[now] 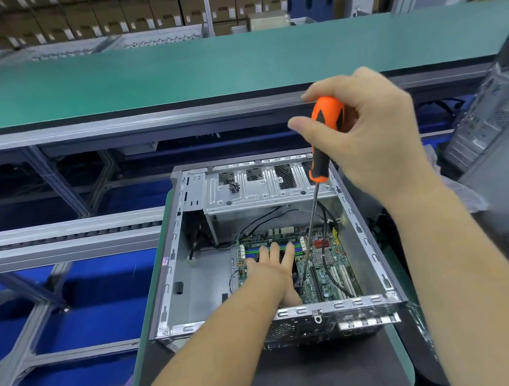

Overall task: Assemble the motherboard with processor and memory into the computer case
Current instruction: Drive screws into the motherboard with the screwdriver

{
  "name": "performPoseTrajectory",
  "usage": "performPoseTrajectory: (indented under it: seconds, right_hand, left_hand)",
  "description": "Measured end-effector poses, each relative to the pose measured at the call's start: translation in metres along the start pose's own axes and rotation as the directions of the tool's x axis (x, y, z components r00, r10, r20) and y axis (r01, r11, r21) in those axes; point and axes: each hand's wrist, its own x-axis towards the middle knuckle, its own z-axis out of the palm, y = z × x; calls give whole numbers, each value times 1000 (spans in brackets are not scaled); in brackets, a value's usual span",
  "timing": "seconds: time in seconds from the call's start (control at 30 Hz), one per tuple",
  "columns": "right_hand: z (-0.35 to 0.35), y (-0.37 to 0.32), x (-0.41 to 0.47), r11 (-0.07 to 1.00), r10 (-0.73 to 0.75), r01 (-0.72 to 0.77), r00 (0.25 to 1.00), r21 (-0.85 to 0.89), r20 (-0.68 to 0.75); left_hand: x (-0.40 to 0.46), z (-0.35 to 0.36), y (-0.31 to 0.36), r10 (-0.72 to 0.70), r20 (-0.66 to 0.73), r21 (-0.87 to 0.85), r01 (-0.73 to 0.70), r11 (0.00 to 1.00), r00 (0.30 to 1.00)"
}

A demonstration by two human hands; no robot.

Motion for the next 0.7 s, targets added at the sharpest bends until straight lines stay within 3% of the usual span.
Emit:
performPoseTrajectory:
  seconds: [0.23,0.33,0.47,0.57,0.63,0.7]
  right_hand:
    - [-1,-1,-10,934,98,-138,986,331,135]
    - [-13,-3,-4,859,76,-217,949,463,305]
    - [-27,-5,0,834,-20,-255,871,489,490]
    - [-28,-6,5,912,67,-204,931,357,360]
    - [-23,-5,7,988,116,-133,976,81,182]
    - [-18,-5,7,986,139,-128,985,-109,98]
  left_hand:
    - [-1,-1,0,2,4,-5,-2,1000,1000]
    - [0,-1,0,0,9,4,0,1000,1000]
    - [0,0,0,-2,7,8,2,1000,1000]
    - [1,1,0,-3,3,8,3,1000,1000]
    - [1,1,0,-5,6,10,5,1000,1000]
    - [2,1,1,-4,9,5,4,1000,1000]
